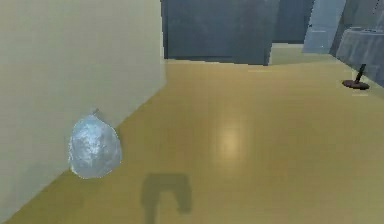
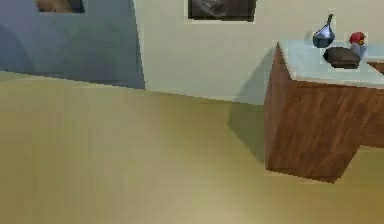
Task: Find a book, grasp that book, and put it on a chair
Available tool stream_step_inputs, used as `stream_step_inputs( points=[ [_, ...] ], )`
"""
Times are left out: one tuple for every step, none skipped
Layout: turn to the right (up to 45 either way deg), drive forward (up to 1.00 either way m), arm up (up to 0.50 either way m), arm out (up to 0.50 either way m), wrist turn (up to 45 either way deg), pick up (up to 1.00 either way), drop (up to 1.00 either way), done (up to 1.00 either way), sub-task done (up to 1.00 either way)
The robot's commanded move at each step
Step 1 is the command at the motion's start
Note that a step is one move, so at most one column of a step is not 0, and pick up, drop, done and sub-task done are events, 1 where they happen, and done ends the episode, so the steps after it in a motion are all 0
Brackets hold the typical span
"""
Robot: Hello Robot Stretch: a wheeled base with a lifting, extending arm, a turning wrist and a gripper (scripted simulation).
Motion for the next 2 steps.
stream_step_inputs(
  points=[
    [0.0,1.00,0.00,0.00,0.0,0.00,0.00,0.00,0.00],
    [0.0,1.00,0.00,0.00,0.0,0.00,0.00,0.00,0.00]
  ],
)
